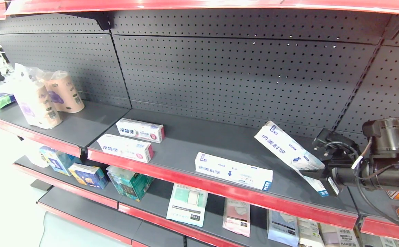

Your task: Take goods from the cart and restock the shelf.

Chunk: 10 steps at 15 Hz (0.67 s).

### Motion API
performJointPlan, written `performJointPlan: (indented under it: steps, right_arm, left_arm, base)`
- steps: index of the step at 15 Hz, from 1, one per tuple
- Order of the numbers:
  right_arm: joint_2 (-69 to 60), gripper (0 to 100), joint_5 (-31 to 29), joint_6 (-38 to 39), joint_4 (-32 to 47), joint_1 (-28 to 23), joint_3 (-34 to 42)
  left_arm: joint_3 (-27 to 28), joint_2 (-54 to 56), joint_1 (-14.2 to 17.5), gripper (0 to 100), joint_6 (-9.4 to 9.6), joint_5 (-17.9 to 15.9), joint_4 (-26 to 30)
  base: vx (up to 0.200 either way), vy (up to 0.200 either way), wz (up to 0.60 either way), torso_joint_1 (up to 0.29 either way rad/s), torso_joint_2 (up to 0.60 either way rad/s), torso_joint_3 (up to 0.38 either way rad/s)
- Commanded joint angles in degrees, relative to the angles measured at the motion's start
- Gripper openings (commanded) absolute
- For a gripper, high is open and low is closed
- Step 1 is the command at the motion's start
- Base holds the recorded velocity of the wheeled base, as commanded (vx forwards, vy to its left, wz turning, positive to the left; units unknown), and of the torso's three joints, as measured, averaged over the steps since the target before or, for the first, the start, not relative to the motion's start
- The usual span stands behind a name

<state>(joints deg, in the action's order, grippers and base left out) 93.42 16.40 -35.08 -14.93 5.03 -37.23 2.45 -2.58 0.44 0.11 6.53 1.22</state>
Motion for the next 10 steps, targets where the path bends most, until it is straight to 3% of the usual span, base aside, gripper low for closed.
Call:
performJointPlan:
  steps: [1, 10]
  right_arm:
    - [-0.2, 0, 0.0, -0.1, 0.0, 0.1, 0.2]
    - [-0.2, 0, 0.0, -0.4, 0.0, -0.6, 0.3]
  left_arm:
    - [-2.4, 2.5, -0.5, 100, 0.42, -4.9, -1.5]
    - [-2.5, 2.5, -0.5, 100, 0.68, -5.2, -1.3]
  base:
    - [0.0, 0.0, 0.0, 0.0, 0.0, 0.0]
    - [0.0, 0.0, 0.0, 0.0, 0.0, 0.0]
